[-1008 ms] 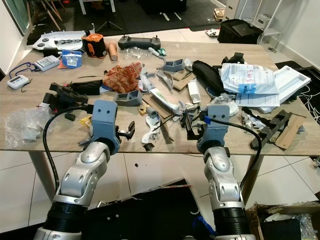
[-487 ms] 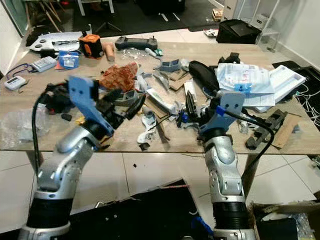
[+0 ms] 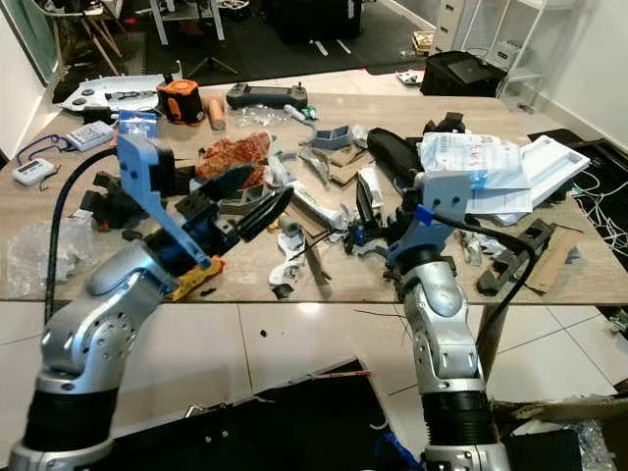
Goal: Picking trash to rubbish bin
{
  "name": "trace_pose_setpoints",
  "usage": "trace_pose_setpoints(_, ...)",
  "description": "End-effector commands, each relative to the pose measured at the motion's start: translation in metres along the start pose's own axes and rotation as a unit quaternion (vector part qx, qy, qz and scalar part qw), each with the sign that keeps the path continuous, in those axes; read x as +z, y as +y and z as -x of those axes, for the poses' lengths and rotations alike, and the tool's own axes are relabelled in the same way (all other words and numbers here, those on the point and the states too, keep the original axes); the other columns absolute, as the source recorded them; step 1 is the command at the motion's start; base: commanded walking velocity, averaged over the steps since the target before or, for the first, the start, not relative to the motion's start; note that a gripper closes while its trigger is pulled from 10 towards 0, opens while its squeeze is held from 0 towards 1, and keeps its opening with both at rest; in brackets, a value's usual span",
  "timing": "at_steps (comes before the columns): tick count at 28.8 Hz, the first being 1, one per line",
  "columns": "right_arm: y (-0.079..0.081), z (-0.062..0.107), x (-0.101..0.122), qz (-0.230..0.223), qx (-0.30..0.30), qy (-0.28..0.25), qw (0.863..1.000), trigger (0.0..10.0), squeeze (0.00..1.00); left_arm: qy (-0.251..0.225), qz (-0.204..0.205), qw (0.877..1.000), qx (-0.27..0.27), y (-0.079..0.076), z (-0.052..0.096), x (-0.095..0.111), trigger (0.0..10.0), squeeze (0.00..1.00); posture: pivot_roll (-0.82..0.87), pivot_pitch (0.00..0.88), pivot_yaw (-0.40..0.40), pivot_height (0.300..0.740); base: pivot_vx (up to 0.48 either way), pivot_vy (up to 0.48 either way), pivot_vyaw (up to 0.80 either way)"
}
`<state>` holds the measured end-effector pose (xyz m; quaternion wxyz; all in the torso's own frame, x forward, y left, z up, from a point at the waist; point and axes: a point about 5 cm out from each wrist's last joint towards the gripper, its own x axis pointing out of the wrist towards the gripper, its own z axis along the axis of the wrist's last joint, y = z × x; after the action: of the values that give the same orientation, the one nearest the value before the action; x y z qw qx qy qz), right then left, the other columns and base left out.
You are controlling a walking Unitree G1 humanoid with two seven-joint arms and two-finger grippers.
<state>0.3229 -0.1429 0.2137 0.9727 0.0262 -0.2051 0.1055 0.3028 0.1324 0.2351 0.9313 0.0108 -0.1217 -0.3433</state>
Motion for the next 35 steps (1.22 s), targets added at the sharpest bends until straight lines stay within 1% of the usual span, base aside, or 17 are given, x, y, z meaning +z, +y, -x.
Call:
trace_pose_setpoints(1,-0.005,-0.001,0.0,0.019,-0.003,0.013,1.0,10.0,0.0,0.073,-0.103,0.986,0.106,0.028,0.004,-0.017,10.0,0.0,0.02,0.06,0.011,0.74,0.0,0.0,0.0)
trace_pose_setpoints(3,-0.007,-0.002,0.0,0.027,-0.005,0.018,0.999,10.0,0.0,0.076,-0.12,0.98,0.137,0.035,0.004,-0.018,10.0,0.0,0.02,0.067,0.008,0.74,0.0,0.0,0.0)
trace_pose_setpoints(8,-0.011,0.0,-0.002,0.064,0.001,0.064,0.996,10.0,0.0,0.057,-0.072,0.978,0.185,0.035,0.008,-0.016,10.0,0.0,0.01,0.088,0.012,0.74,0.0,0.0,0.0)
trace_pose_setpoints(12,-0.008,0.001,-0.004,0.06,-0.003,0.067,0.996,10.0,0.0,0.075,-0.089,0.96,0.253,0.045,0.011,-0.02,10.0,0.0,0.01,0.106,0.034,0.74,0.0,0.0,0.0)
trace_pose_setpoints(14,-0.005,0.001,-0.005,0.054,-0.005,0.067,0.996,10.0,0.0,0.08,-0.111,0.935,0.327,0.06,0.015,-0.017,10.0,0.0,0.01,0.109,0.04,0.74,0.0,0.0,0.0)
trace_pose_setpoints(16,-0.001,0.003,-0.008,0.04,-0.006,0.071,0.997,10.0,0.0,0.11,-0.175,0.883,0.421,0.085,0.024,-0.01,10.0,0.0,0.02,0.115,0.032,0.74,0.0,0.0,0.0)
trace_pose_setpoints(17,0.0,0.003,-0.008,0.037,-0.005,0.073,0.997,10.0,0.0,0.123,-0.19,0.869,0.44,0.092,0.027,-0.009,10.0,0.0,0.02,0.122,0.021,0.74,0.0,0.0,0.0)
trace_pose_setpoints(19,0.001,0.004,-0.008,0.036,-0.004,0.075,0.997,10.0,0.0,0.131,-0.198,0.861,0.449,0.095,0.029,-0.009,10.0,0.0,0.02,0.122,0.021,0.74,0.0,0.0,0.0)
trace_pose_setpoints(20,0.002,0.004,-0.009,0.033,-0.002,0.079,0.996,10.0,0.0,0.138,-0.203,0.852,0.462,0.099,0.031,-0.009,10.0,1.0,0.02,0.128,0.006,0.74,0.0,0.0,0.0)
trace_pose_setpoints(24,0.001,0.004,-0.011,0.03,0.01,0.09,0.995,10.0,0.0,0.178,-0.207,0.826,0.494,0.109,0.041,-0.016,10.0,1.0,0.02,0.125,-0.008,0.74,0.0,0.0,0.0)
trace_pose_setpoints(27,0.0,-0.002,-0.011,0.032,0.024,0.096,0.995,10.0,0.0,0.217,-0.217,0.791,0.53,0.116,0.061,-0.025,10.0,1.0,0.01,0.136,-0.029,0.74,0.0,0.0,0.0)
trace_pose_setpoints(29,0.001,-0.004,-0.011,0.033,0.03,0.098,0.994,10.0,0.0,0.242,-0.228,0.779,0.531,0.119,0.071,-0.032,10.0,1.0,0.0,0.139,-0.032,0.74,0.0,0.0,0.0)
trace_pose_setpoints(30,0.002,-0.004,-0.01,0.032,0.033,0.099,0.994,10.0,0.0,0.254,-0.236,0.761,0.548,0.125,0.083,-0.037,10.0,1.0,0.0,0.146,-0.032,0.74,0.0,0.0,0.0)
trace_pose_setpoints(31,0.002,-0.004,-0.01,0.032,0.033,0.099,0.994,10.0,0.0,0.254,-0.236,0.761,0.548,0.125,0.083,-0.037,10.0,1.0,0.0,0.146,-0.032,0.74,0.0,0.0,0.0)
trace_pose_setpoints(33,0.003,-0.003,-0.01,0.033,0.036,0.102,0.994,10.0,0.0,0.271,-0.243,0.734,0.573,0.133,0.101,-0.041,10.0,1.0,0.0,0.153,-0.033,0.74,0.0,0.0,0.0)
trace_pose_setpoints(34,0.003,-0.003,-0.01,0.033,0.036,0.102,0.994,10.0,0.0,0.271,-0.243,0.734,0.573,0.133,0.101,-0.041,10.0,1.0,0.0,0.153,-0.033,0.74,0.0,0.0,0.0)
trace_pose_setpoints(35,0.003,-0.003,-0.01,0.033,0.037,0.104,0.993,10.0,0.0,0.278,-0.242,0.723,0.585,0.136,0.11,-0.042,10.0,1.0,0.0,0.159,-0.032,0.74,0.0,0.0,0.0)
